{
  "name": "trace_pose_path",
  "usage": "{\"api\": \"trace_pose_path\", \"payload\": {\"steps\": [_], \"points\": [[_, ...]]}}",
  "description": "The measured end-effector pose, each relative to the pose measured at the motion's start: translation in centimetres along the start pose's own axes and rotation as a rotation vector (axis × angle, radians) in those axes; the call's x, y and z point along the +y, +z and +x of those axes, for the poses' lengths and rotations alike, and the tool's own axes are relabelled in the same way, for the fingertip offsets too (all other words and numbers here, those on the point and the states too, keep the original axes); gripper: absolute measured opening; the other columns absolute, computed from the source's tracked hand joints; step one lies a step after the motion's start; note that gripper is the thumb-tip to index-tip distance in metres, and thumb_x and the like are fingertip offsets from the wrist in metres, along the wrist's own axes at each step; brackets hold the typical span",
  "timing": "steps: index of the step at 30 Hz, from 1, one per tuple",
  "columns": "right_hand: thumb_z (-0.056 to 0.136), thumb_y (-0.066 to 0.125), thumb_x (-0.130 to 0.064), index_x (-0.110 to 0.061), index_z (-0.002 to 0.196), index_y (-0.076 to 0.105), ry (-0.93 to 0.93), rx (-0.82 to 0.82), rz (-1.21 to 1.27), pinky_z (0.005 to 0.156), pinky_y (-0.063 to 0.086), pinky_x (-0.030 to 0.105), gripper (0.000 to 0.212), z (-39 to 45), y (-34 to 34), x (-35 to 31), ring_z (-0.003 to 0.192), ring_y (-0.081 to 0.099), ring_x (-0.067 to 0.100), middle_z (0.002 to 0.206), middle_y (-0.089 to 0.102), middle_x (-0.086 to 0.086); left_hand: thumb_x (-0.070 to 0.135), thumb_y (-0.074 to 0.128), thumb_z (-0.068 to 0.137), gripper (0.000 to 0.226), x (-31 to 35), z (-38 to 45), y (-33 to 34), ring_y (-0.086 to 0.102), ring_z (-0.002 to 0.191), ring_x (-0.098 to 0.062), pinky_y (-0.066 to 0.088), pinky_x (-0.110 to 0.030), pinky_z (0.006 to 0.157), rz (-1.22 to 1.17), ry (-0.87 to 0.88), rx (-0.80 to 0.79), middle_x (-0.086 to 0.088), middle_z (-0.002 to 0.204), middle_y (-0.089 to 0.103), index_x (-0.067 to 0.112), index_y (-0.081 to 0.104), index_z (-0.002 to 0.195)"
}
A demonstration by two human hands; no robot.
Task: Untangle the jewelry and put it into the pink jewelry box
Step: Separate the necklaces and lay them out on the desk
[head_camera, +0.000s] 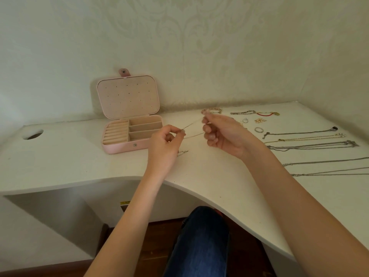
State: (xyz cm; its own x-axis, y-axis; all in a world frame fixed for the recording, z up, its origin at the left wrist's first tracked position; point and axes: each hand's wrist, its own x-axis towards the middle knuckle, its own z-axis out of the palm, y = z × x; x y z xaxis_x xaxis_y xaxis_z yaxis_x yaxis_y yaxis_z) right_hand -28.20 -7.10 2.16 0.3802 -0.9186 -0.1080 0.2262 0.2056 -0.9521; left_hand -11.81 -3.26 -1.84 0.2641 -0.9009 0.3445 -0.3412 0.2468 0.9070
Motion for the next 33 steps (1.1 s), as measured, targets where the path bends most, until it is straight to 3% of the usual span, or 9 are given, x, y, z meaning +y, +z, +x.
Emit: {"api": "trace_pose_path", "payload": {"steps": [3,5,9,16,19,21,25,28,33], "points": [[0.099,0.043,-0.029,-0.015,0.076,0.049,-0.065,0.122,0.259,0.036,0.027,0.013,0.027,-0.1,-1.1,-1.3,0.036,0.037,0.003,0.046,0.048,-0.007,0.021,0.054,0.091,0.011,-0.9,0.2,-0.9,0.058,0.054,-0.021,0.051,-0.041,0.055,0.321,0.175,0.115,-0.002,0.06,0.061,0.015,0.062,0.087],[0.099,0.045,-0.031,-0.016,0.074,0.049,-0.118,0.209,0.305,0.034,0.026,0.012,0.029,-0.3,-2.1,-2.1,0.034,0.035,0.002,0.044,0.045,-0.008,0.016,0.051,0.093,0.01,-1.4,0.6,-1.5,0.06,0.054,-0.02,0.052,-0.041,0.054,0.31,0.193,0.16,-0.001,0.065,0.063,0.014,0.06,0.093],[0.096,0.049,-0.039,-0.019,0.077,0.051,-0.204,0.396,0.192,0.036,0.024,0.015,0.027,-0.4,-3.9,-2.6,0.037,0.034,0.005,0.044,0.042,-0.009,0.012,0.043,0.097,0.014,-1.8,1.4,-1.9,0.051,0.038,-0.015,0.042,-0.03,0.04,0.085,0.02,0.128,-0.002,0.063,0.058,0.017,0.056,0.093],[0.095,0.052,-0.038,-0.017,0.077,0.058,-0.326,0.566,-0.084,0.052,0.038,0.022,0.028,-0.3,-5.0,-2.5,0.043,0.046,0.004,0.042,0.049,-0.008,0.016,0.039,0.101,0.014,-1.4,1.6,-2.1,0.052,0.04,-0.008,0.037,-0.021,0.037,-0.186,-0.114,0.177,-0.004,0.065,0.055,0.012,0.05,0.093],[0.098,0.048,-0.03,-0.011,0.078,0.054,-0.367,0.562,-0.033,0.072,0.053,0.026,0.028,-0.2,-4.8,-2.6,0.053,0.061,0.007,0.039,0.048,-0.005,0.014,0.038,0.101,0.015,-1.1,1.5,-2.1,0.065,0.053,-0.019,0.042,-0.022,0.043,-0.309,-0.128,0.174,-0.006,0.075,0.062,0.009,0.052,0.1],[0.1,0.045,-0.028,-0.01,0.08,0.05,-0.356,0.527,0.076,0.065,0.056,0.025,0.027,-0.4,-4.7,-2.8,0.057,0.067,0.013,0.038,0.042,-0.003,0.013,0.039,0.1,0.017,-0.8,1.4,-2.2,0.068,0.063,-0.019,0.05,-0.025,0.055,-0.404,-0.158,0.139,-0.007,0.076,0.067,0.007,0.055,0.1],[0.099,0.046,-0.033,-0.013,0.08,0.05,-0.318,0.543,0.046,0.039,0.036,0.018,0.028,-0.7,-4.9,-2.8,0.037,0.047,0.012,0.042,0.041,-0.004,0.017,0.042,0.1,0.021,0.0,1.2,-2.4,0.07,0.083,-0.023,0.055,-0.033,0.077,-0.574,-0.25,0.047,-0.007,0.077,0.073,0.01,0.062,0.094],[0.098,0.047,-0.036,-0.015,0.079,0.051,-0.32,0.602,0.037,0.035,0.02,0.015,0.028,-0.9,-5.7,-3.1,0.034,0.036,0.008,0.046,0.045,-0.006,0.02,0.038,0.101,0.028,0.0,1.7,-3.1,0.072,0.081,-0.025,0.059,-0.033,0.069,-0.684,-0.317,0.052,-0.009,0.08,0.074,0.007,0.062,0.095],[0.097,0.047,-0.039,-0.018,0.078,0.052,-0.298,0.632,0.085,0.035,0.016,0.016,0.029,-1.6,-7.3,-3.8,0.036,0.028,0.005,0.049,0.041,-0.008,0.022,0.035,0.102,0.031,-0.5,2.1,-4.2,0.071,0.066,-0.022,0.059,-0.031,0.058,-0.632,-0.328,0.052,-0.009,0.071,0.073,0.007,0.061,0.095]]}}
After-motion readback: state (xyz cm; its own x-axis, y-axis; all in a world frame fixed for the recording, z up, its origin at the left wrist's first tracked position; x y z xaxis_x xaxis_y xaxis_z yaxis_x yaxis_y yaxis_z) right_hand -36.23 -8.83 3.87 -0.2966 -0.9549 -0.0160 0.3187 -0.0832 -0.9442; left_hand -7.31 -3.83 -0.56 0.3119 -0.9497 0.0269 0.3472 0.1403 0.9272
